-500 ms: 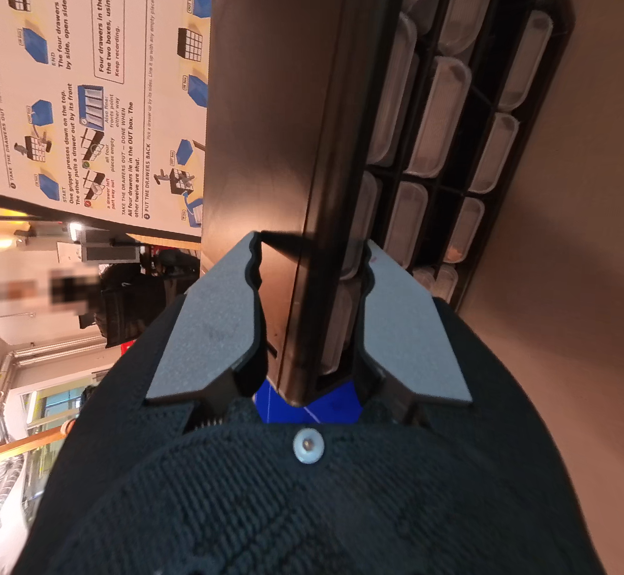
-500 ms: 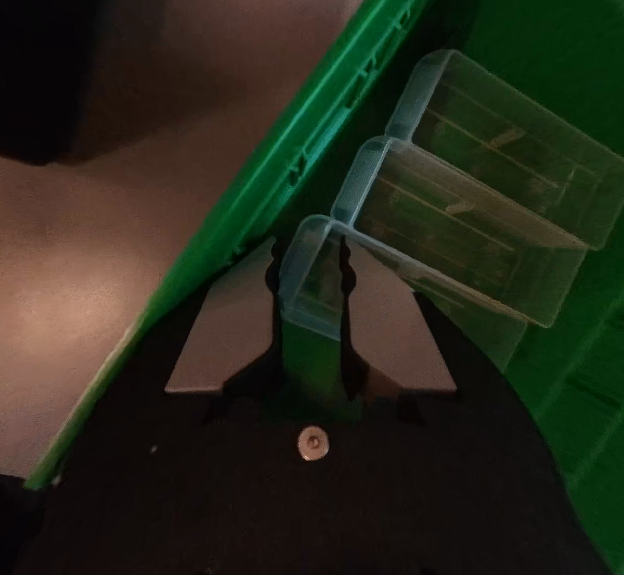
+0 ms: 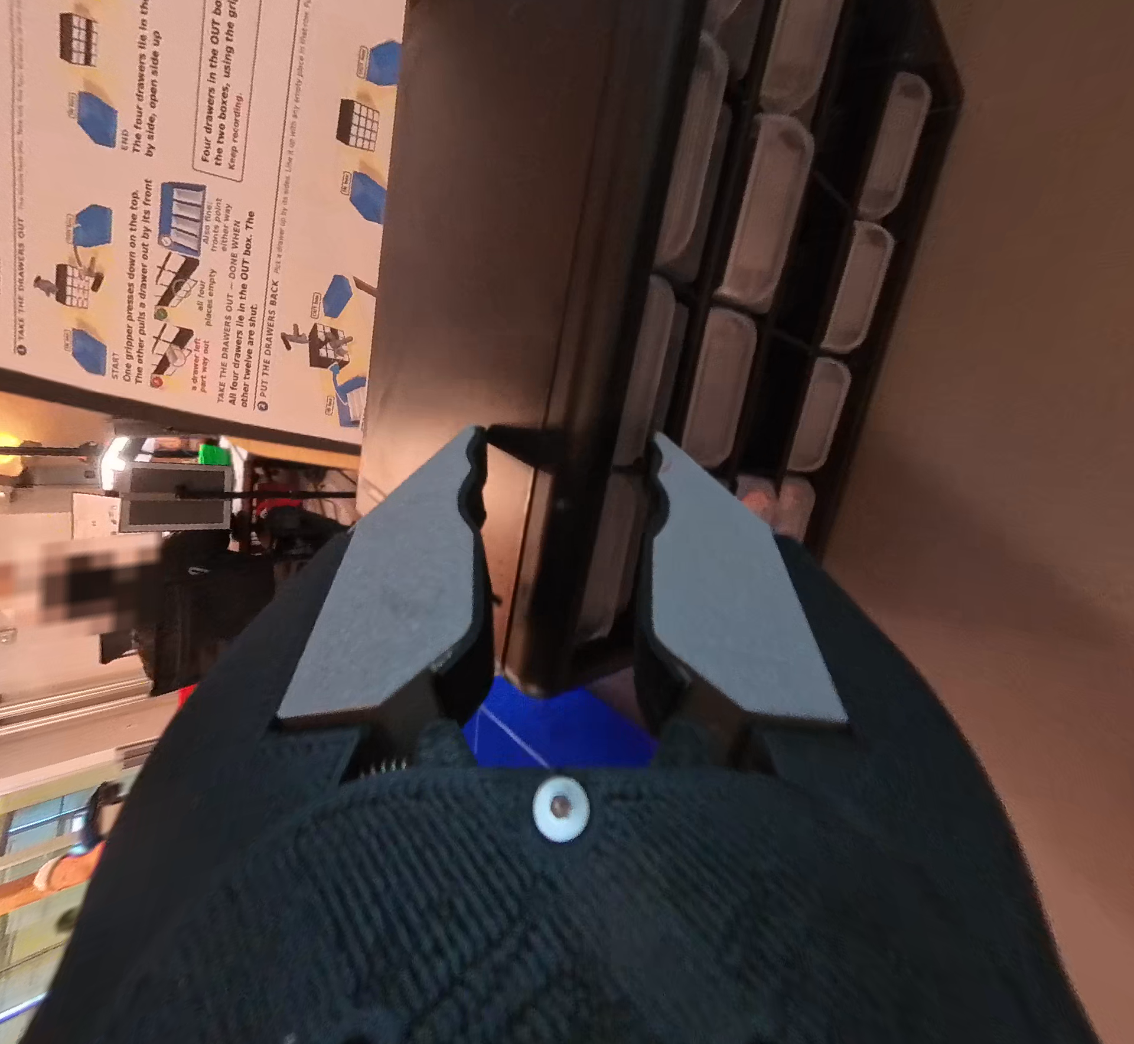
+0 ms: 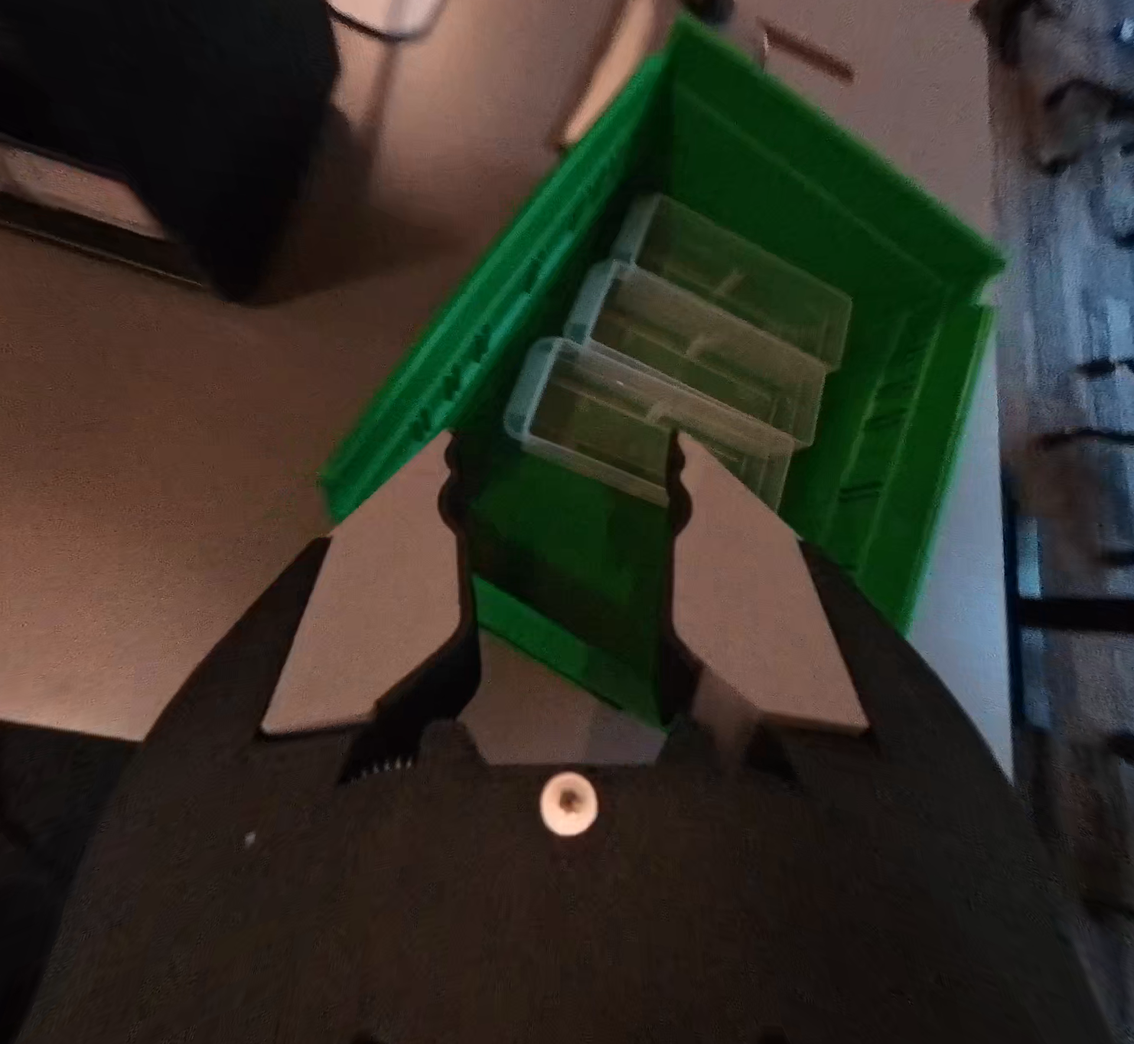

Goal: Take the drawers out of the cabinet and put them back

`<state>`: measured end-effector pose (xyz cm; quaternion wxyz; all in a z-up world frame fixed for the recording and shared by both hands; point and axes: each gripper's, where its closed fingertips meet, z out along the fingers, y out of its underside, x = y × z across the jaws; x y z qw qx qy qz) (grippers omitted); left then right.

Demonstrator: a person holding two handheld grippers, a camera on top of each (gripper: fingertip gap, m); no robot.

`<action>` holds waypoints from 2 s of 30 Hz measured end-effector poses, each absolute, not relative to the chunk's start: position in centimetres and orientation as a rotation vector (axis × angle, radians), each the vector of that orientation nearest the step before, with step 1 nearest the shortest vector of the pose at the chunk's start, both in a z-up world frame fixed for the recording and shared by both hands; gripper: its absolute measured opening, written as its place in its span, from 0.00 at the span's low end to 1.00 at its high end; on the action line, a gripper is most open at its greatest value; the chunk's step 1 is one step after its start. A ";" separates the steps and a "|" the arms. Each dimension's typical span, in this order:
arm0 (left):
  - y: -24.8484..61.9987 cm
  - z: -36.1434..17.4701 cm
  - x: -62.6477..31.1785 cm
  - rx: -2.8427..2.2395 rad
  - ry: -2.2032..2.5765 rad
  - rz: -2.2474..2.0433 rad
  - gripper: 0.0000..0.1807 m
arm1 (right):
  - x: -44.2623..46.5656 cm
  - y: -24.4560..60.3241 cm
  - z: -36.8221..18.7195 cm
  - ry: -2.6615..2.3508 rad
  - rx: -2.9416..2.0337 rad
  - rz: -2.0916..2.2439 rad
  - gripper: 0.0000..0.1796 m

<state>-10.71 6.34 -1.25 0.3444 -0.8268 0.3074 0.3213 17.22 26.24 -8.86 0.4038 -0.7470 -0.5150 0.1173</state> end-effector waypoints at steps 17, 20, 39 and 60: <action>4.0 -1.3 -12.8 -2.226 0.855 0.870 0.27 | -4.7 -0.3 -12.7 -1.482 -1.604 1.358 0.28; 3.9 -1.3 -12.8 -2.235 0.852 0.870 0.27 | -8.6 -0.5 -12.0 -1.339 -1.688 1.548 0.32; 4.0 -1.4 -12.9 -2.246 0.828 0.931 0.27 | -7.9 -0.8 -11.4 -1.158 -1.753 1.891 0.04; 4.0 -1.3 -12.9 -2.240 0.825 0.929 0.27 | -3.7 -0.2 -10.2 -1.974 -1.187 0.664 0.35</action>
